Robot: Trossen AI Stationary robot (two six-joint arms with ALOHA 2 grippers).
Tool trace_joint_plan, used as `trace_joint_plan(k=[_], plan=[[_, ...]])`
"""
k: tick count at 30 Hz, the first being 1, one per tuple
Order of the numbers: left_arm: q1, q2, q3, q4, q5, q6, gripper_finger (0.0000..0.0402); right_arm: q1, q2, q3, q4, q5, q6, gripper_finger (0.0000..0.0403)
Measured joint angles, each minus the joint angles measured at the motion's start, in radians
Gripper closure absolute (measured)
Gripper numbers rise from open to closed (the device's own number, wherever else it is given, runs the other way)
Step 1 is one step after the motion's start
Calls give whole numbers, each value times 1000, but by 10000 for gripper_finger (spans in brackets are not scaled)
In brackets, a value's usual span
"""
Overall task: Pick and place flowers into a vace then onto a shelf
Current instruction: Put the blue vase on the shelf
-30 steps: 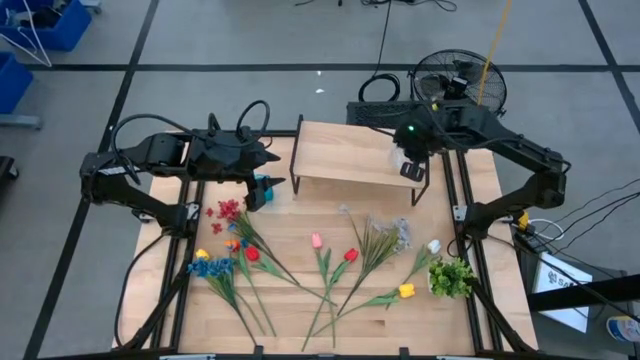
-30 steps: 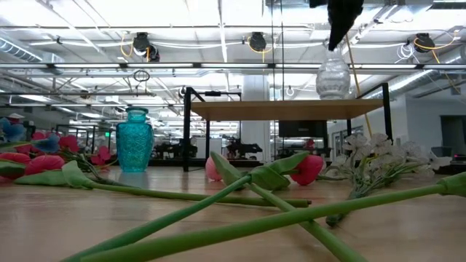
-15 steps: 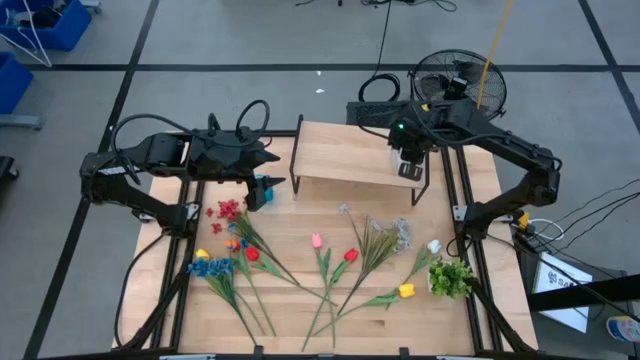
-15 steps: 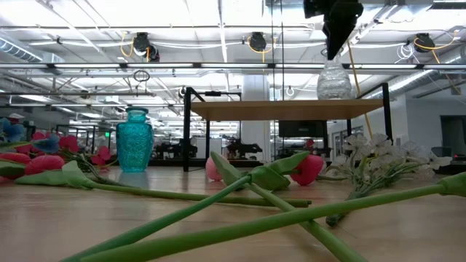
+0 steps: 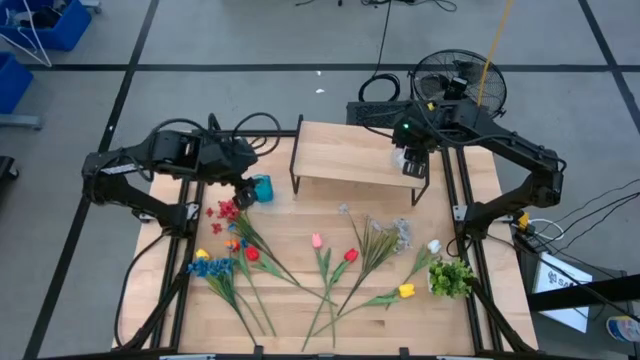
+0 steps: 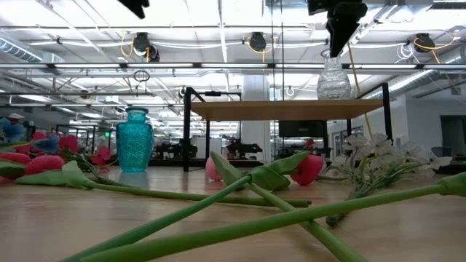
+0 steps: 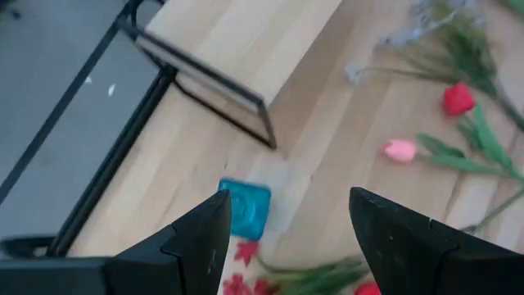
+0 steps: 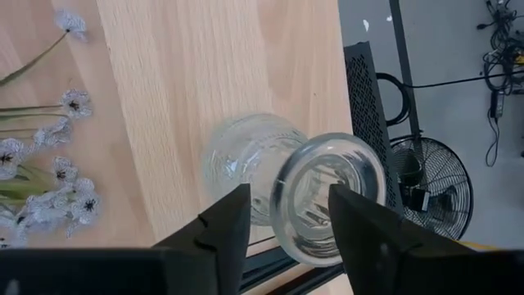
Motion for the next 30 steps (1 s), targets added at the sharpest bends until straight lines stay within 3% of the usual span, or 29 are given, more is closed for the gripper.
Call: trace_joint_plan(k=[5, 11, 16, 22, 30], plan=[[26, 20, -32, -56, 32, -58, 147, 13, -19, 0, 11, -1, 16, 242], [49, 66, -190, -27, 109, -101, 147, 75, -55, 0, 29, -79, 76, 241], [97, 128, -322, 63, 145, -59, 147, 135, -104, 0, 117, -75, 15, 242], [177, 175, -364, 176, 146, -20, 147, 162, -150, 0, 274, 83, -77, 241], [262, 181, -364, 145, 161, 38, 147, 210, -206, 0, 366, 103, -42, 243]])
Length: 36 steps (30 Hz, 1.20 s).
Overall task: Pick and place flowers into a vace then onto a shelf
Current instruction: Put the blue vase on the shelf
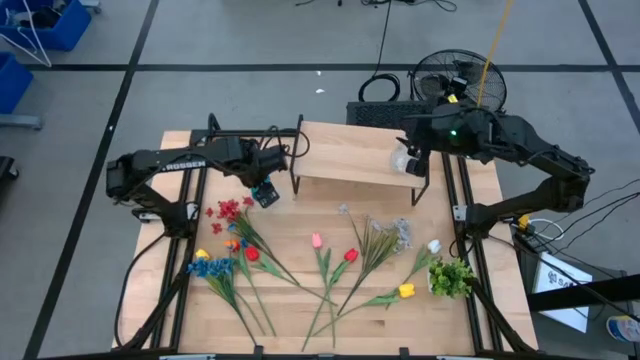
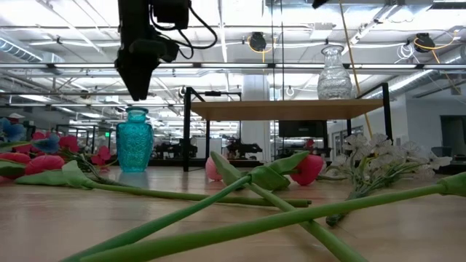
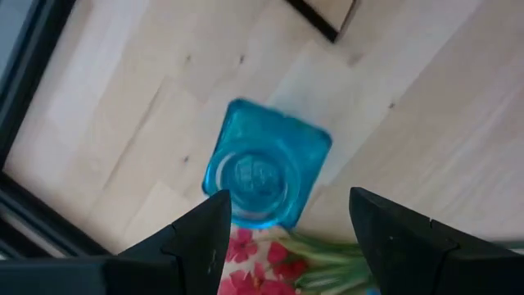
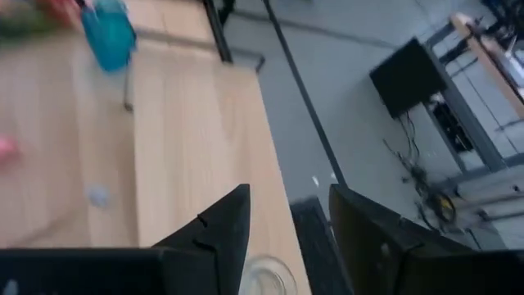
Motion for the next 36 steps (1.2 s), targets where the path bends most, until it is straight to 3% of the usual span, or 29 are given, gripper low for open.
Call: trace_joint_plan(k=[7, 20, 24, 30, 36], plan=[[13, 6, 0, -6, -5, 11, 147, 83, -58, 0, 111, -131, 111, 247], [13, 140, 0, 23, -28, 45, 154, 143, -80, 0, 153, -153, 175, 248], [12, 157, 0, 27, -35, 71, 209, 143, -80, 0, 152, -154, 175, 248], [11, 152, 0, 22, -27, 71, 350, 143, -80, 0, 148, -153, 175, 248], [-54, 113, 27, -56, -29, 60, 356, 143, -80, 0, 127, -153, 175, 248]])
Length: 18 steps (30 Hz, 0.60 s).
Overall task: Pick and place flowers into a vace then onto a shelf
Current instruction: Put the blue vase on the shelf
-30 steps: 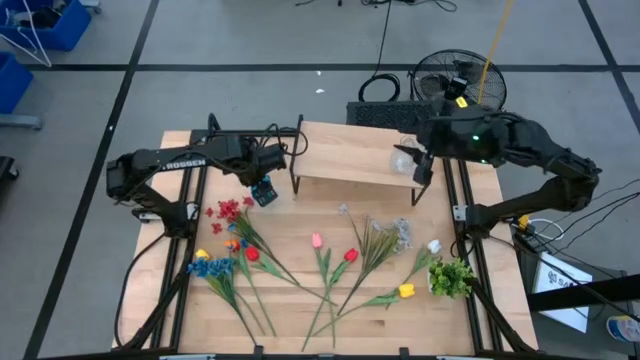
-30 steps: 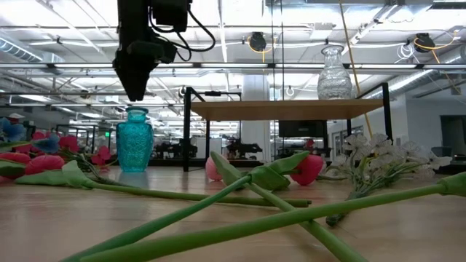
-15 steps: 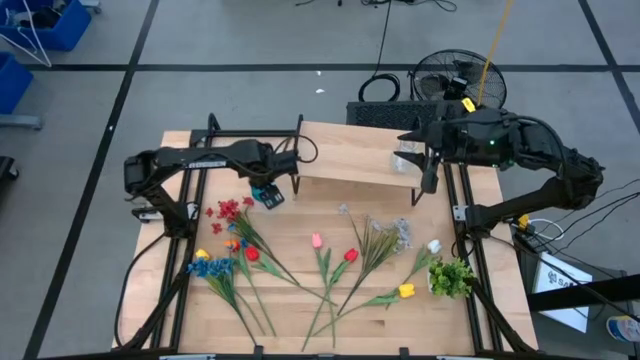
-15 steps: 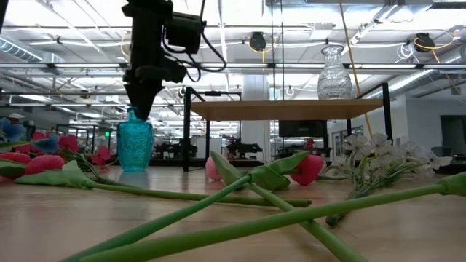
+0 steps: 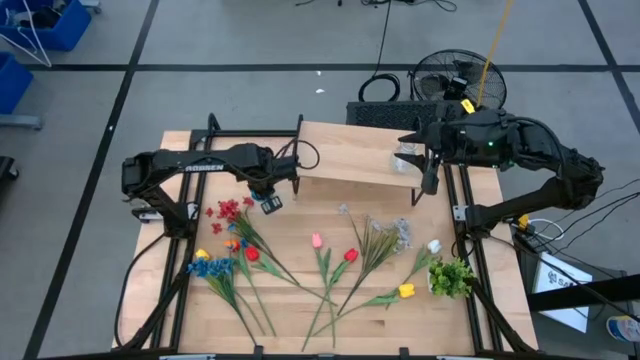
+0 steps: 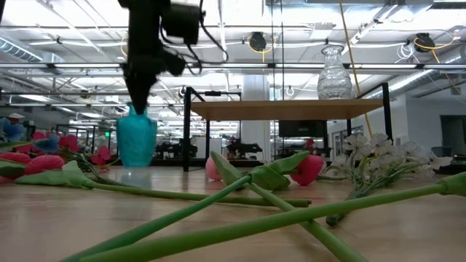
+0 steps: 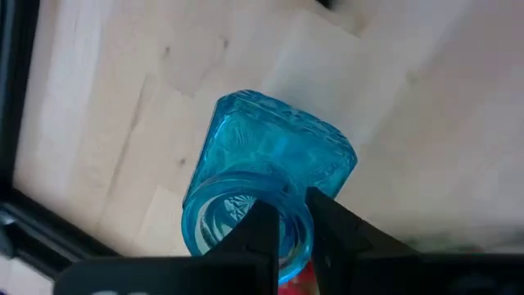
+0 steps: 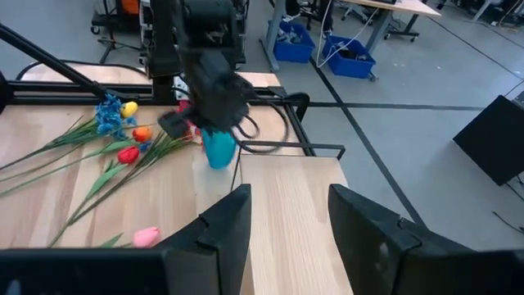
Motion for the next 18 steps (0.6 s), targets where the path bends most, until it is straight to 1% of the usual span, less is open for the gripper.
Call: trace_joint_plan(k=[3, 6, 10, 13, 15, 18], plan=[[-52, -16, 64, -136, -1, -45, 356, 0, 0, 0, -2, 0, 0, 248], [-125, -28, 179, -266, 2, -113, 356, 0, 0, 0, -2, 0, 0, 248], [-223, -25, 371, -263, 14, -124, 356, 0, 0, 0, -2, 0, 0, 248], [-267, 9, 542, -260, -36, -121, 356, 0, 0, 0, -1, 0, 0, 248], [-273, 39, 642, -268, -93, -115, 356, 0, 0, 0, -1, 0, 0, 248], [-245, 100, 792, -235, -145, -24, 356, 0, 0, 0, 0, 1, 0, 248]])
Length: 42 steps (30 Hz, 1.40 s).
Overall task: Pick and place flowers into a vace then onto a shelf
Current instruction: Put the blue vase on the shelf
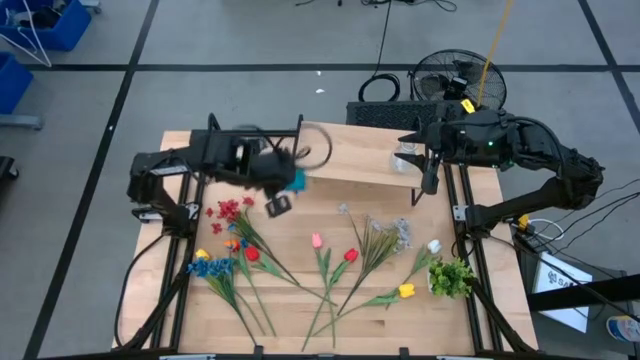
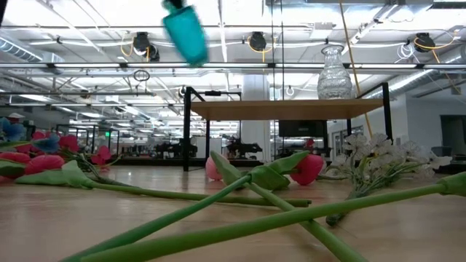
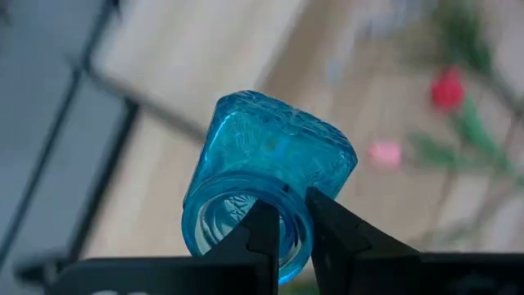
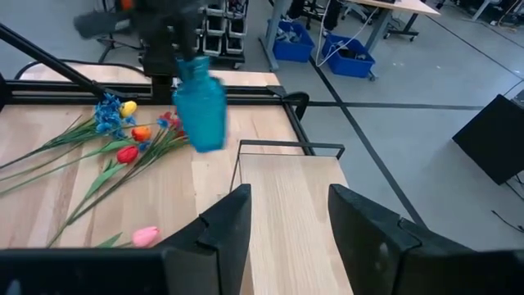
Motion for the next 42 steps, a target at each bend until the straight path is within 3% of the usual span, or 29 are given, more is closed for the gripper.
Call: trace_joint_plan(k=[6, 11, 22, 28, 34, 42], plan=[[117, 206, 243, 15, -2, 366, 356, 0, 0, 0, 2, 0, 31, 248], [195, 281, 226, 49, 30, 568, 356, 0, 0, 0, 2, 0, 60, 248], [263, 314, 229, 85, 46, 708, 356, 0, 0, 0, 2, 0, 61, 248], [271, 314, 228, 82, 95, 748, 312, 0, 3, 0, 2, 0, 60, 248], [278, 314, 228, 79, 86, 788, 304, 0, 3, 0, 1, 0, 60, 248], [283, 314, 228, 103, -56, 820, 301, 0, 3, 0, 2, 0, 60, 248]])
